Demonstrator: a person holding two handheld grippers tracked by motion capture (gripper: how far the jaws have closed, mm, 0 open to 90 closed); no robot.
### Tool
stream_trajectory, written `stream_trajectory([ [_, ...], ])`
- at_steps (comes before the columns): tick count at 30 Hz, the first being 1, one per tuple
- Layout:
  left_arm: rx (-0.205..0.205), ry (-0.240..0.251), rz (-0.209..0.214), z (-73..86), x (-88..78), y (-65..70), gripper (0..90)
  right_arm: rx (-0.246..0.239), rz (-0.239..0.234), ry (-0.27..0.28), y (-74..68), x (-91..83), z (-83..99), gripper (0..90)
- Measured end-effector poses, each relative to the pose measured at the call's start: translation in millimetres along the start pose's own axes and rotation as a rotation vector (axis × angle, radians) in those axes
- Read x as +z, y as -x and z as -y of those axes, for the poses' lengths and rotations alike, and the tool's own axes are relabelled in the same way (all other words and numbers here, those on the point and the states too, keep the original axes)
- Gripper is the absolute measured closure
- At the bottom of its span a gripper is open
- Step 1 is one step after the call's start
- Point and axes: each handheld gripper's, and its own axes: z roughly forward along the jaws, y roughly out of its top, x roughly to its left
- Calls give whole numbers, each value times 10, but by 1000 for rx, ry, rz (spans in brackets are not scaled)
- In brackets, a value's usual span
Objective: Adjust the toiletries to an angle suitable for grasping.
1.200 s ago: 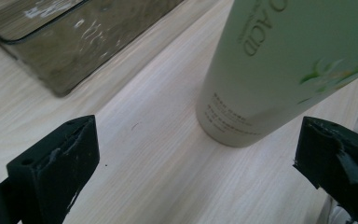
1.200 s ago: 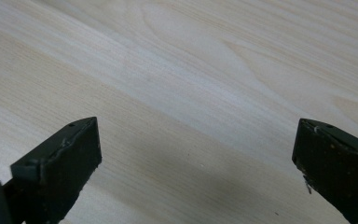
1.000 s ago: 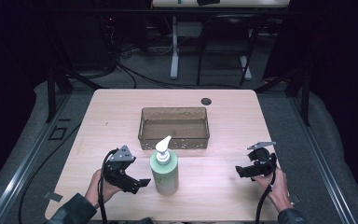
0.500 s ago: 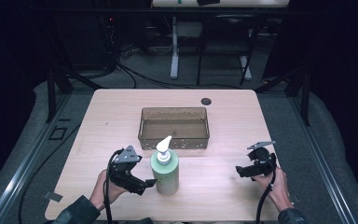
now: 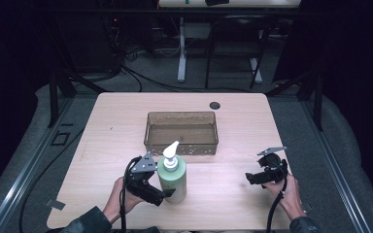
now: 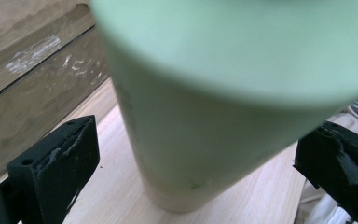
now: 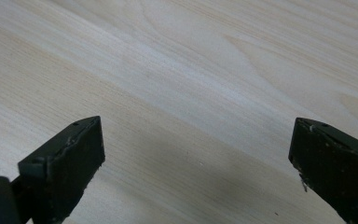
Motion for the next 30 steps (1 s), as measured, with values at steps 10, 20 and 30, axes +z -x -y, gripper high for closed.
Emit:
stream_trajectory([
  [10, 27, 25, -21, -48, 39, 35, 0, -8, -4, 3, -4, -5, 3, 32],
  [20, 46, 36, -20, -93, 64, 55, 104, -9, -5, 9, 10, -10, 10, 41],
  [30, 48, 9, -19, -114, 50, 45, 119, -16, -8, 7, 15, -9, 15, 46],
])
